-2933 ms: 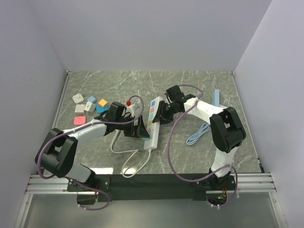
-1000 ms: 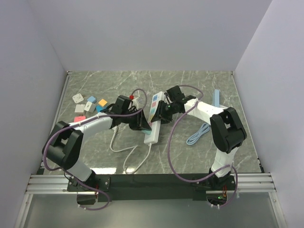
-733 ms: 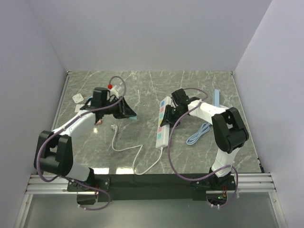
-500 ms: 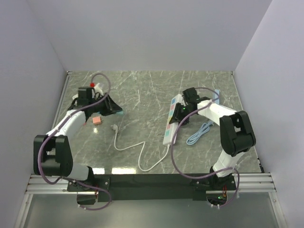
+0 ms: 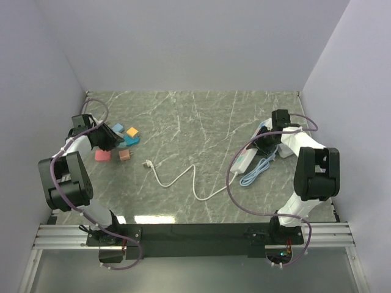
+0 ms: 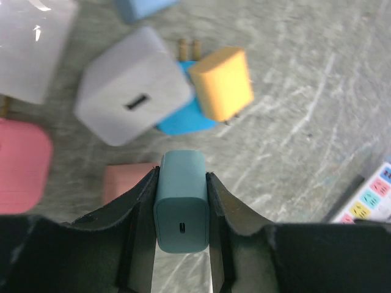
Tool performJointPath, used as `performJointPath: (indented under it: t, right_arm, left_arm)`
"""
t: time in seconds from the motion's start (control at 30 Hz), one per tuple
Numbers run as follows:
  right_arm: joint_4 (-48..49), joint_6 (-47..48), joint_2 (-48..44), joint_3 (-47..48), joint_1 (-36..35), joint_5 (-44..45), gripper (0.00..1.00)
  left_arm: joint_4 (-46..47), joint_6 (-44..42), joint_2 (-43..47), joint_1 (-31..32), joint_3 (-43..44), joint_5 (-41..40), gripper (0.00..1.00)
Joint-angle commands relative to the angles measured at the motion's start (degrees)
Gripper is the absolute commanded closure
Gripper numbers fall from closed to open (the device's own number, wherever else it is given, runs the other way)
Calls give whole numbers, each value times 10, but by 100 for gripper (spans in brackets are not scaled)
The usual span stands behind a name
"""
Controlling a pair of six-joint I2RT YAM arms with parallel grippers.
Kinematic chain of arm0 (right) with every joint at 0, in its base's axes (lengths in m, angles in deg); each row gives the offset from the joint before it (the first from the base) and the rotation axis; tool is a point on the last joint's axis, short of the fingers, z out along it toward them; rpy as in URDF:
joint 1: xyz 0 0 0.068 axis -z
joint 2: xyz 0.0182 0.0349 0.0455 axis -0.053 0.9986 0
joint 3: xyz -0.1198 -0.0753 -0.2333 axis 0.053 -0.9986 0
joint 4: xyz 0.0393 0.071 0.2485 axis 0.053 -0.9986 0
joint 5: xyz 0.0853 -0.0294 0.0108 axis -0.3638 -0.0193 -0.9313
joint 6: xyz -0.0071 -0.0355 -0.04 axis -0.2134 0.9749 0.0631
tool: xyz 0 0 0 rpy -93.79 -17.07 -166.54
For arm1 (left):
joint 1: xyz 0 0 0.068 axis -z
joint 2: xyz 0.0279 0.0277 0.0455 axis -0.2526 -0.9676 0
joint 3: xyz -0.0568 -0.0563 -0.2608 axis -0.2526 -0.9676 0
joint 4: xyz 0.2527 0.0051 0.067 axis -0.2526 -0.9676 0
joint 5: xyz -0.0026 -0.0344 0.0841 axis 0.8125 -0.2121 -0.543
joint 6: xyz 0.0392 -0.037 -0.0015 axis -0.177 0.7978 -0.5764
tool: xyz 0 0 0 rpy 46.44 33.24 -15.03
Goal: Pull the plug off the socket
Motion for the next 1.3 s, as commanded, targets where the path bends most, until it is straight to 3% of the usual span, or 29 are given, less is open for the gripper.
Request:
performJointPath:
  t: [0.0, 0.17, 0.27, 0.3, 0.4, 0.43, 0.57, 0.6, 0.77, 0.83, 1.07, 1.27]
  right_arm:
    - [8, -6, -14, 15, 23, -4, 100]
    - [8, -10, -4, 28, 44, -7, 100]
    - [4, -10, 2, 39, 47, -4, 100]
    - [3, -10, 4, 43, 50, -2, 100]
    - [3, -14, 9, 52, 56, 0, 88]
    - [-1, -14, 11, 57, 57, 0, 76]
    - [-8, -14, 19, 82, 57, 0, 48]
    - [-9, -14, 19, 86, 57, 2, 45]
    - [-24, -11, 19, 109, 59, 24, 33]
    - [-36, -11, 23, 120, 59, 39, 30]
    - [-94, 59, -10, 192, 3, 44, 28]
    - [-109, 91, -42, 175, -198, 86, 28]
  left_arm:
    - [4, -5, -8, -11, 18, -18, 99]
    - [24, 9, -30, -30, 0, -42, 99]
    - [35, 16, -40, -36, -2, -55, 88]
    - [36, 17, -43, -38, -3, -57, 79]
    - [36, 21, -50, -41, 2, -62, 63]
    - [36, 23, -48, -42, 1, -65, 57]
    - [32, 25, -39, -45, 5, -71, 34]
    - [31, 24, -35, -45, 4, -66, 27]
    - [12, 21, 3, -44, 13, -68, 16]
    - [-6, 22, 21, -44, 20, -59, 1]
    - [-27, 36, 142, -42, -7, -18, 0]
    - [-36, 57, 242, -40, -49, 23, 0]
